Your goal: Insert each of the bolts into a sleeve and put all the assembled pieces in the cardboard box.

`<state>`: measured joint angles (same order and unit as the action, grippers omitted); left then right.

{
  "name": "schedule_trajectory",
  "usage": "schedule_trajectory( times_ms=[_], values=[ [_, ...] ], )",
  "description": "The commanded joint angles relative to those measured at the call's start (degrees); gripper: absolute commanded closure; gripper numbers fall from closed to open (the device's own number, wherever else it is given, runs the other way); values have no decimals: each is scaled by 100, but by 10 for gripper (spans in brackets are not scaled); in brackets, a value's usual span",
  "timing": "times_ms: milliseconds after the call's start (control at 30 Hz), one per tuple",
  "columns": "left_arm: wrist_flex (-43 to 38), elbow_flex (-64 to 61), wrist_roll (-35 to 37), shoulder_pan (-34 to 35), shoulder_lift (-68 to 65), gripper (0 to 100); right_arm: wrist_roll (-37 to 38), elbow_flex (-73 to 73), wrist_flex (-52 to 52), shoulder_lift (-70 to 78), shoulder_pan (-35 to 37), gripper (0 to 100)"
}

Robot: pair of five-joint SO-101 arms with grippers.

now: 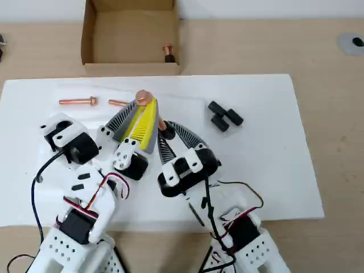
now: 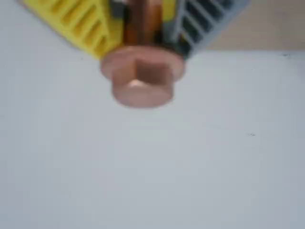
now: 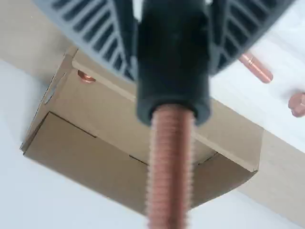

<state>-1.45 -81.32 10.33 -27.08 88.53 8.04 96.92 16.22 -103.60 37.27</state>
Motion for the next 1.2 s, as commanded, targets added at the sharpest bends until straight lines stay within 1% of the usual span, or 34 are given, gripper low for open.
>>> schedule_trajectory(
  times_ms=[0, 300, 667, 733, 833, 933, 1167],
  values=[
    [-53, 0, -26, -53, 66, 988, 62, -22, -141, -637, 66, 988],
    [-88, -431, -26, -53, 66, 988, 62, -22, -158, -646, 57, 988],
    [-44, -431, -26, -97, 40, 988, 62, -22, -167, -646, 57, 988],
    [149, -404, -88, -105, 31, 989, 62, -22, -167, -646, 57, 988],
    [888, -158, -325, -229, 48, 989, 62, -22, -167, -646, 57, 988],
    [1477, 105, -308, -325, 57, 989, 62, -22, -176, -646, 57, 988],
    [1758, 193, -325, -387, 31, 989, 62, -22, -176, -646, 57, 988]
  ],
)
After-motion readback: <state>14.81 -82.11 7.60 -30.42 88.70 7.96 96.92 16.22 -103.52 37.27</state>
